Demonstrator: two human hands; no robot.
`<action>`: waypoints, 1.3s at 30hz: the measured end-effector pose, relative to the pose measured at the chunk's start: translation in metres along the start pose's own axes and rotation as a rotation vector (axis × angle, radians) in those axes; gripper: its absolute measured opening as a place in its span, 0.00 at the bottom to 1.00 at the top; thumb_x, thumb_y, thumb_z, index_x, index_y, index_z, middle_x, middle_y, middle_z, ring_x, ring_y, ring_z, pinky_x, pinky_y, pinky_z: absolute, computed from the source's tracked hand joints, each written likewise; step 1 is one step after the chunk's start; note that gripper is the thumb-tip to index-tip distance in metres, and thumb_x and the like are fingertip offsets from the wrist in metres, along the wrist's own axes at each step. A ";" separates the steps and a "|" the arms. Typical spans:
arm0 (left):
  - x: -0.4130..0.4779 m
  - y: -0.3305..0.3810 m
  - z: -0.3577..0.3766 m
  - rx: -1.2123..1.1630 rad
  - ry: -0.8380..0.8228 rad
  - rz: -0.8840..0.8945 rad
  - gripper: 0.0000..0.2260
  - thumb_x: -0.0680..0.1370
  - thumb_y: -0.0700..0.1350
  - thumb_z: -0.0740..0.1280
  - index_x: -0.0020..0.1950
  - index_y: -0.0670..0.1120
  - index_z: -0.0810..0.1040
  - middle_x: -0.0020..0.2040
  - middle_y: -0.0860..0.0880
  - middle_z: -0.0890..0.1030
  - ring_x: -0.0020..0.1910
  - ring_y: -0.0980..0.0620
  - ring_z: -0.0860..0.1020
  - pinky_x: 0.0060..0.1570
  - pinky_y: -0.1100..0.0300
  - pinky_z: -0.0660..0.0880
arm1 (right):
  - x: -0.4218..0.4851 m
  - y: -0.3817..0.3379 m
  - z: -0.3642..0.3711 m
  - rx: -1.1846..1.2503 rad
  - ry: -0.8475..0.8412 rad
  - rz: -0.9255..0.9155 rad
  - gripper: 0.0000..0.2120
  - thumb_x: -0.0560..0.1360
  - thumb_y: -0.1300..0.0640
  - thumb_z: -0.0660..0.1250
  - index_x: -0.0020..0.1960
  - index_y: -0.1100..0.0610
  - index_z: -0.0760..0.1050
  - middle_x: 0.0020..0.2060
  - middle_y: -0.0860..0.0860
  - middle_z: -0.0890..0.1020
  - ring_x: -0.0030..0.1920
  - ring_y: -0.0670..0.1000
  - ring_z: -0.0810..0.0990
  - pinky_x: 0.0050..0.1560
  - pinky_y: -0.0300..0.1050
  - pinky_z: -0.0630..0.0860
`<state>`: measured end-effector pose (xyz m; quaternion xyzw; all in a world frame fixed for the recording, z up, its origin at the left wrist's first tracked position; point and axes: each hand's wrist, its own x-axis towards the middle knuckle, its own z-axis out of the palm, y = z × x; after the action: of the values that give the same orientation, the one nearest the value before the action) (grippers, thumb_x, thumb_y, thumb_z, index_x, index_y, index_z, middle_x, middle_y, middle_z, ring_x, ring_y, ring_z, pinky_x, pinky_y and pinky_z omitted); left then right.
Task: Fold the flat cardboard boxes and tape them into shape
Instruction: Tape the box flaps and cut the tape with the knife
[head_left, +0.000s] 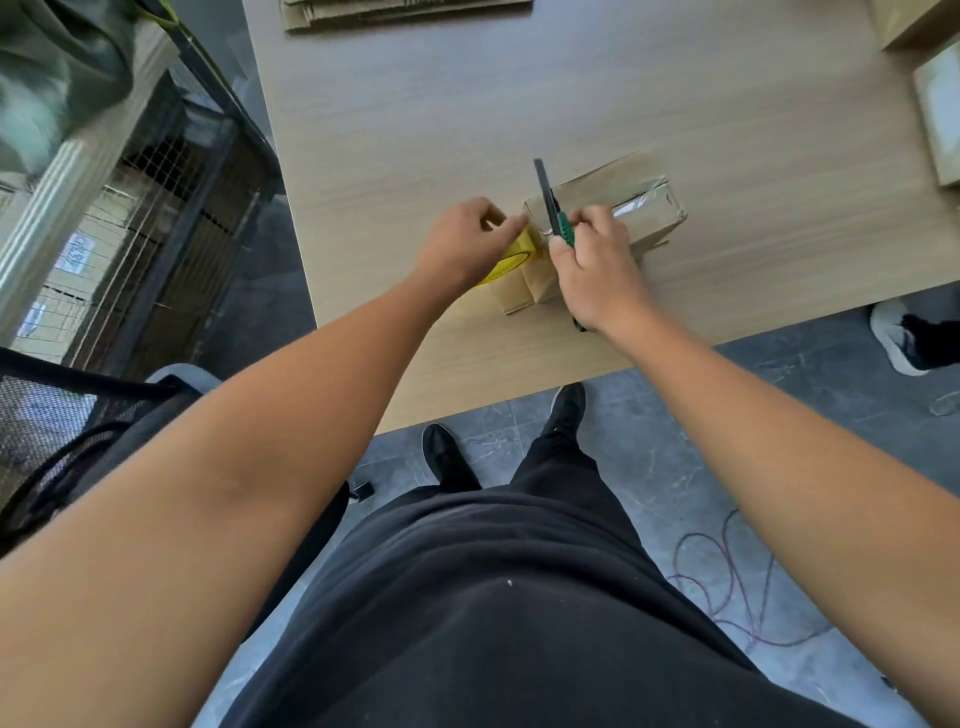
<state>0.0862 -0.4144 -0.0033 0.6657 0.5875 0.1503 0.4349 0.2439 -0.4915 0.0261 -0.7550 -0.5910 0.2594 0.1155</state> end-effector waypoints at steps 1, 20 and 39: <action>-0.008 -0.006 -0.002 -0.085 0.002 0.013 0.15 0.79 0.59 0.67 0.51 0.47 0.81 0.40 0.51 0.80 0.42 0.51 0.79 0.46 0.49 0.79 | 0.000 0.001 -0.001 0.013 -0.009 -0.005 0.21 0.85 0.54 0.57 0.67 0.70 0.73 0.69 0.59 0.70 0.70 0.60 0.67 0.73 0.47 0.59; -0.030 -0.016 -0.011 0.200 -0.110 0.060 0.09 0.79 0.56 0.68 0.52 0.52 0.82 0.54 0.52 0.73 0.50 0.52 0.74 0.48 0.58 0.68 | 0.000 -0.009 -0.010 -0.488 -0.420 -0.033 0.27 0.85 0.50 0.51 0.69 0.68 0.74 0.81 0.58 0.38 0.81 0.59 0.37 0.79 0.61 0.39; 0.030 0.019 0.000 0.115 -0.225 0.229 0.10 0.76 0.50 0.74 0.45 0.50 0.75 0.55 0.49 0.84 0.56 0.48 0.81 0.58 0.52 0.77 | -0.003 0.046 0.027 0.051 0.437 -0.039 0.23 0.72 0.44 0.75 0.50 0.64 0.78 0.65 0.59 0.73 0.66 0.62 0.70 0.68 0.58 0.69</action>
<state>0.1066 -0.3859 0.0018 0.7647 0.4628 0.0896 0.4393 0.2672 -0.5103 -0.0177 -0.7786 -0.5595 0.1023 0.2650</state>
